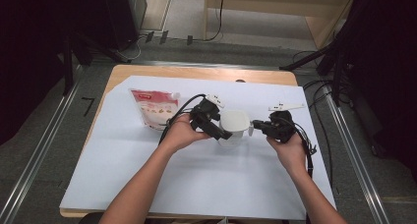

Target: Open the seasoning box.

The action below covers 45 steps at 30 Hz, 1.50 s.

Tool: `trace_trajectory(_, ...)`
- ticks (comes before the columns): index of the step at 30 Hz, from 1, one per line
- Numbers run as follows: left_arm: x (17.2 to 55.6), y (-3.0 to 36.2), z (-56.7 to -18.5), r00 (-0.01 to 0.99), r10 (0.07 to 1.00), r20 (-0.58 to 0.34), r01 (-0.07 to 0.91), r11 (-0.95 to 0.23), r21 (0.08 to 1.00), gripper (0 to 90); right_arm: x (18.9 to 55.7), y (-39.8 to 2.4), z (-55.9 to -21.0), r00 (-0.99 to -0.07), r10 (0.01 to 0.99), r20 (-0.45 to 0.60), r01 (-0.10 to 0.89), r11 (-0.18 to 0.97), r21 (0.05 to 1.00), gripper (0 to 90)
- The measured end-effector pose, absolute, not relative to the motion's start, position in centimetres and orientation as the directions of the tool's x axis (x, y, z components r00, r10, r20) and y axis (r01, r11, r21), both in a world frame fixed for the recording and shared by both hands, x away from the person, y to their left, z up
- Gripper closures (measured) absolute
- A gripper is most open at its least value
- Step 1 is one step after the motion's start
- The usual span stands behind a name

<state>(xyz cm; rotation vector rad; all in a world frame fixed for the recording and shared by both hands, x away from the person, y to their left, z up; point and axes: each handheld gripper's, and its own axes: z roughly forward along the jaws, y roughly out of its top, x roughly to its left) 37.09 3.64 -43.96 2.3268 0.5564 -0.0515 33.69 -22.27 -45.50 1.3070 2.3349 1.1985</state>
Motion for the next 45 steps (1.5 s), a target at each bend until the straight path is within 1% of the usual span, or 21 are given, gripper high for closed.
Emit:
trace_trajectory(4,37.0,3.6,-44.0,0.906,0.378,-0.193,0.406,-0.637,0.656,16.3,33.7,-22.2,-45.5,-0.585,0.788,0.191,0.617,0.28,0.736,90.0)
trace_trajectory(10,36.9,3.4,-43.6,0.913,0.376,-0.156,0.382,-0.66,0.646,16.7,33.6,-22.2,-45.5,-0.582,0.791,0.188,0.616,0.279,0.736,90.0)
trace_trajectory(25,36.8,3.3,-43.4,0.913,0.379,-0.151,0.383,-0.666,0.641,17.0,33.5,-22.0,-45.3,-0.589,0.789,0.176,0.606,0.287,0.742,90.0)
trace_trajectory(28,36.9,3.5,-43.2,0.909,0.379,-0.171,0.393,-0.648,0.652,17.1,33.4,-22.0,-45.4,-0.59,0.789,0.172,0.602,0.289,0.744,90.0)
trace_trajectory(38,36.6,3.4,-42.6,0.916,0.379,-0.129,0.368,-0.667,0.648,19.2,33.4,-22.0,-45.4,-0.591,0.789,0.167,0.6,0.291,0.745,90.0)
trace_trajectory(45,36.6,3.3,-42.3,0.914,0.383,-0.131,0.371,-0.664,0.65,19.3,33.4,-22.0,-45.4,-0.592,0.789,0.167,0.599,0.292,0.746,90.0)
